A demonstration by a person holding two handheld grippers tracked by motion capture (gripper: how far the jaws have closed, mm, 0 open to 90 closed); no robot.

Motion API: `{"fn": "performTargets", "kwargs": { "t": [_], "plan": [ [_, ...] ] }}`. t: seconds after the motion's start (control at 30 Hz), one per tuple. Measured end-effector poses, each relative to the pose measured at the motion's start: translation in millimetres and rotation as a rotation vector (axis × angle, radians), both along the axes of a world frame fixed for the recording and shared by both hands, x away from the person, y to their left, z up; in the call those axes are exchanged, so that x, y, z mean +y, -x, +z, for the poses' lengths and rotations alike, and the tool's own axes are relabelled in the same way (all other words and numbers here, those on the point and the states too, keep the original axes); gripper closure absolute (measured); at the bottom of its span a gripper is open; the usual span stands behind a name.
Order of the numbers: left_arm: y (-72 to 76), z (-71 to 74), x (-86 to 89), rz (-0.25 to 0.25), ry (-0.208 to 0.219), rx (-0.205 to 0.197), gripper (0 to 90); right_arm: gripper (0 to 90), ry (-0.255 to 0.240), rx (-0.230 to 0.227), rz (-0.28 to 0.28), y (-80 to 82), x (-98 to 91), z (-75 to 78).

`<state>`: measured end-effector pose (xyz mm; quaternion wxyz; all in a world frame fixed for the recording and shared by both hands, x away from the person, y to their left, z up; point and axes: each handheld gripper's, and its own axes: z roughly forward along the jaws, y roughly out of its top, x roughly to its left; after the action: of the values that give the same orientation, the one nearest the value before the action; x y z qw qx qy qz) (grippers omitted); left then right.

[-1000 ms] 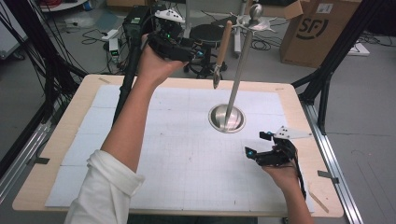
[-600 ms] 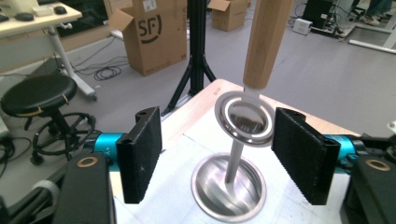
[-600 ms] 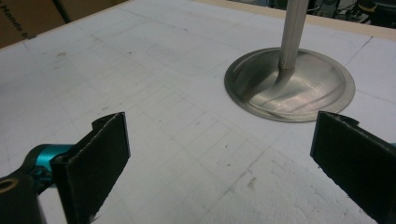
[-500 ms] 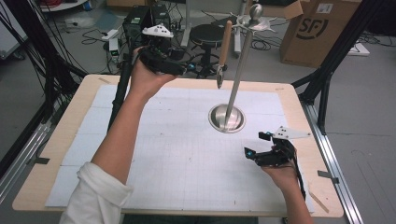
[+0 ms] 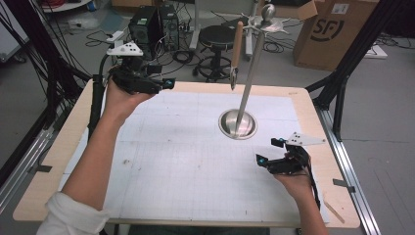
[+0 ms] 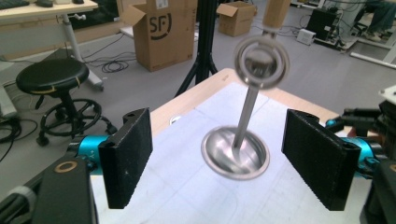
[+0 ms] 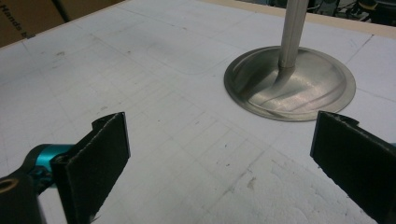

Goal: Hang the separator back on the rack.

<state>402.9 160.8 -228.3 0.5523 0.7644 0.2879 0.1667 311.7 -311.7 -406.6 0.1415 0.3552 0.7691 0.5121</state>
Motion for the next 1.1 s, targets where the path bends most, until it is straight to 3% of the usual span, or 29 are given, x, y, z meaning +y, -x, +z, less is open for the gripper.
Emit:
{"fn": "performTargets", "kwargs": {
  "t": [0.47, 0.53, 0.7, 0.9, 1.1],
  "plan": [
    [31.9, -21.9, 32.3, 0.014, 0.008, -0.025, 18.6, 3.3, -0.02, -0.002, -0.02, -1.4, -2.4, 0.7],
    [35.5, -27.7, 35.8, 0.013, 0.013, -0.009, 18.0, 3.3, -0.021, -0.006, -0.018, -1.6, -2.1, 0.9],
    [43.6, -44.7, 41.3, 0.027, -0.022, 0.006, 17.9, 3.4, -0.009, 0.001, -0.027, -1.4, -0.1, 0.7],
    [50.3, -70.1, 48.7, 0.02, 0.012, 0.041, 16.9, 3.3, -0.006, 0.001, -0.024, -2.2, 1.9, 0.1],
    [53.5, -91.7, 55.6, 0.043, 0.036, 0.07, 16.3, 3.3, -0.013, 0.005, -0.027, -2.0, 0.3, 0.7]
  ]
}}
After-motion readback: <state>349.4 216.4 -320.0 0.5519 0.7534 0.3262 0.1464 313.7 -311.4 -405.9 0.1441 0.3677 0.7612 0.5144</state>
